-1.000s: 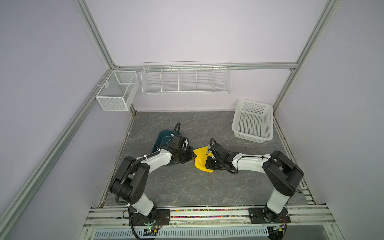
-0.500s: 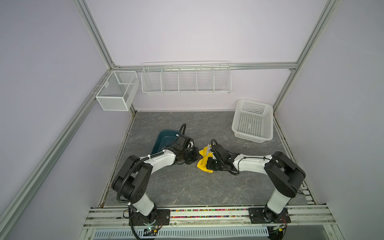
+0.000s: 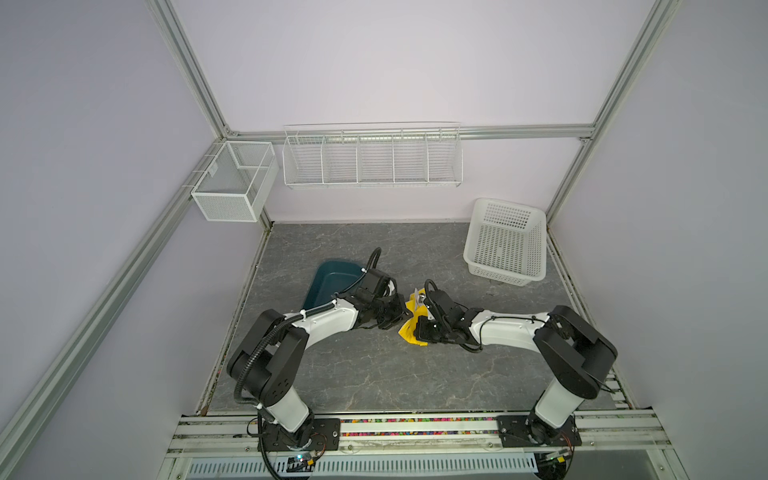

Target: Place the utensils on the paper napkin and roll it up

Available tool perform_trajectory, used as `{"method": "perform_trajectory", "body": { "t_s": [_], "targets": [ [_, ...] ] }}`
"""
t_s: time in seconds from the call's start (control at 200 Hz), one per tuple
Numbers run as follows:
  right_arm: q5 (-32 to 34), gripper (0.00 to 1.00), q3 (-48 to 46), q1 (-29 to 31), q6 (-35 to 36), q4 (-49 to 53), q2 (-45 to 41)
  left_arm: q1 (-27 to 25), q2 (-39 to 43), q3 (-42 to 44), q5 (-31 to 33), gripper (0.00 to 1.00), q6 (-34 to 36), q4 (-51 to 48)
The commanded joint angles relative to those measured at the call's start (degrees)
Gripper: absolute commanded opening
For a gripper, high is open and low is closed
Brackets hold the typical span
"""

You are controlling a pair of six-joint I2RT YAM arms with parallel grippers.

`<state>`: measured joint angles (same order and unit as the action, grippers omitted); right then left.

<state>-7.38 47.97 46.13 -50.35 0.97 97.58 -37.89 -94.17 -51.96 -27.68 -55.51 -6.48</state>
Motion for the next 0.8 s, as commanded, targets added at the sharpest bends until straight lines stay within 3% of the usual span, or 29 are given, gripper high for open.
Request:
{"method": "perform_trajectory", "body": {
  "t_s": [0.0, 0.22, 0.565, 0.795],
  "targets": [
    [-0.62, 0.11, -1.58, -0.14, -0.01, -0.34, -2.52, -1.12, -1.08, -0.60, 1.97, 0.05, -4.50, 3.16],
    [-0.11, 0.12, -7.06, -1.54, -3.59, -5.69, -5.26, -2.98, -0.18, -0.18, 8.57, 0.05, -7.42, 2.23],
    [-5.74, 0.12, -6.41, -1.90, -1.86, -12.51, -3.51, -2.98, -0.76, -0.97, 7.92, 0.05, -8.33, 2.44],
    [-4.31, 0.11, -5.77, -2.65, -1.72, -8.39, -0.22, -3.41, -0.61, -1.60, 6.66, 0.05, -7.07, 0.86]
  ]
}}
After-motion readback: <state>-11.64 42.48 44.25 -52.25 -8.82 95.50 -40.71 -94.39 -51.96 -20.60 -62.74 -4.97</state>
